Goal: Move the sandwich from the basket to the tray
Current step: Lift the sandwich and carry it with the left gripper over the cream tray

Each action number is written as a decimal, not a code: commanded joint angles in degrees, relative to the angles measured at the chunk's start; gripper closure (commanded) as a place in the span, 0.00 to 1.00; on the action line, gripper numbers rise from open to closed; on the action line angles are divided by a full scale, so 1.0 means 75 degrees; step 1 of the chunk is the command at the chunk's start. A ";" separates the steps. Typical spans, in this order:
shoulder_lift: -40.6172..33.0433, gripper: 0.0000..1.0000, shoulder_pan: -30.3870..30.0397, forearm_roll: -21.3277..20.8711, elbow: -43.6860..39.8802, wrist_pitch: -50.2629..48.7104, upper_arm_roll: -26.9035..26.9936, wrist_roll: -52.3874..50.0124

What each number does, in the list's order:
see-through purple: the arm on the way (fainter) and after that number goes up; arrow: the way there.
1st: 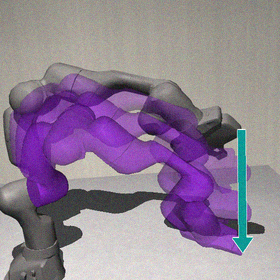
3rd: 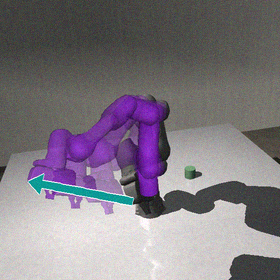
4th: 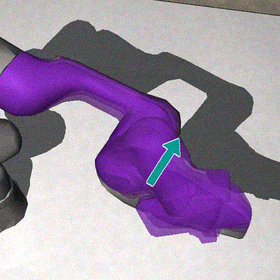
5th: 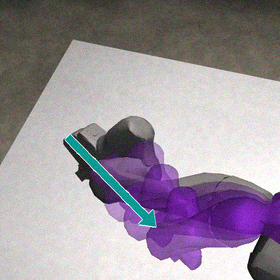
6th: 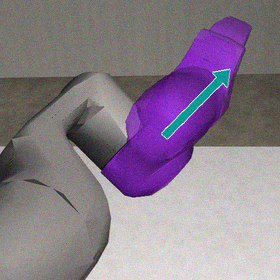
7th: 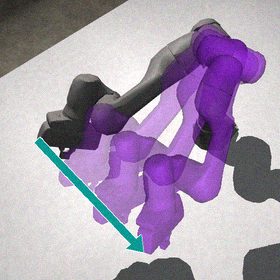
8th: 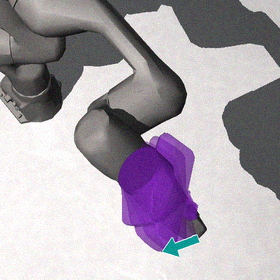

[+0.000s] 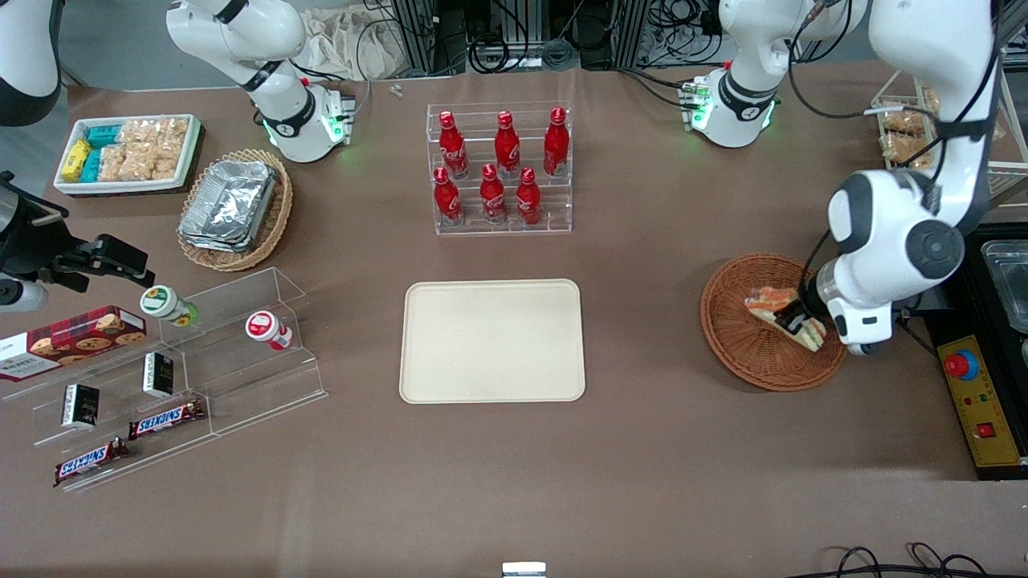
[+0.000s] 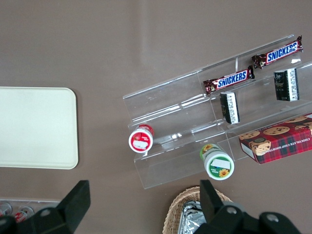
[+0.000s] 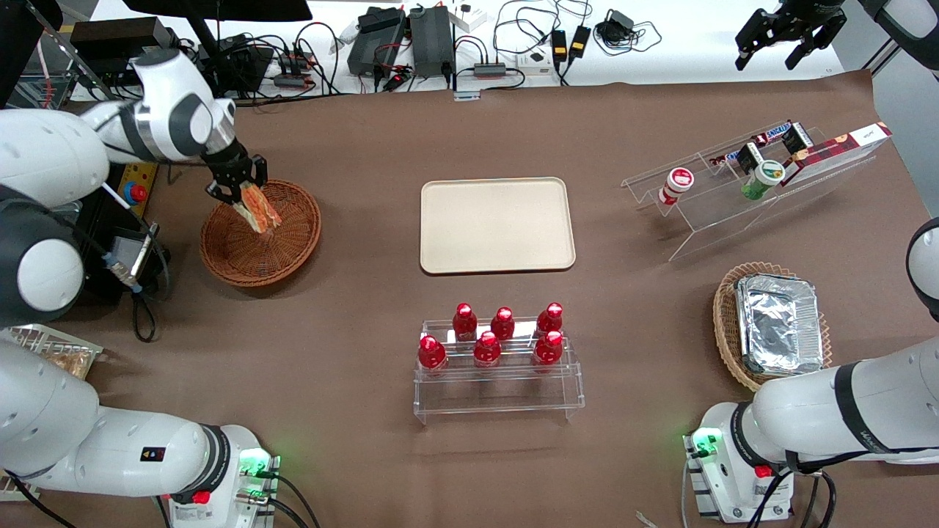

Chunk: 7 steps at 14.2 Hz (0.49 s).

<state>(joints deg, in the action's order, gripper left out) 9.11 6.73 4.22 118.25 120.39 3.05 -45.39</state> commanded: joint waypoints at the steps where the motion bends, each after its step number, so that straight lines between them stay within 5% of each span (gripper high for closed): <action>1: -0.0196 1.00 0.0087 -0.0058 -0.1207 -0.1667 -0.0661 0.1370; 6: -0.0033 1.00 0.0099 -0.0140 -0.1714 -0.1861 -0.2185 0.3544; 7: 0.0120 1.00 0.0180 -0.0570 -0.1878 -0.1814 -0.2536 0.3533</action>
<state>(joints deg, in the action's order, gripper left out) 6.94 7.66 3.38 107.95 107.26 -12.08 -21.25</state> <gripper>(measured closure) 0.806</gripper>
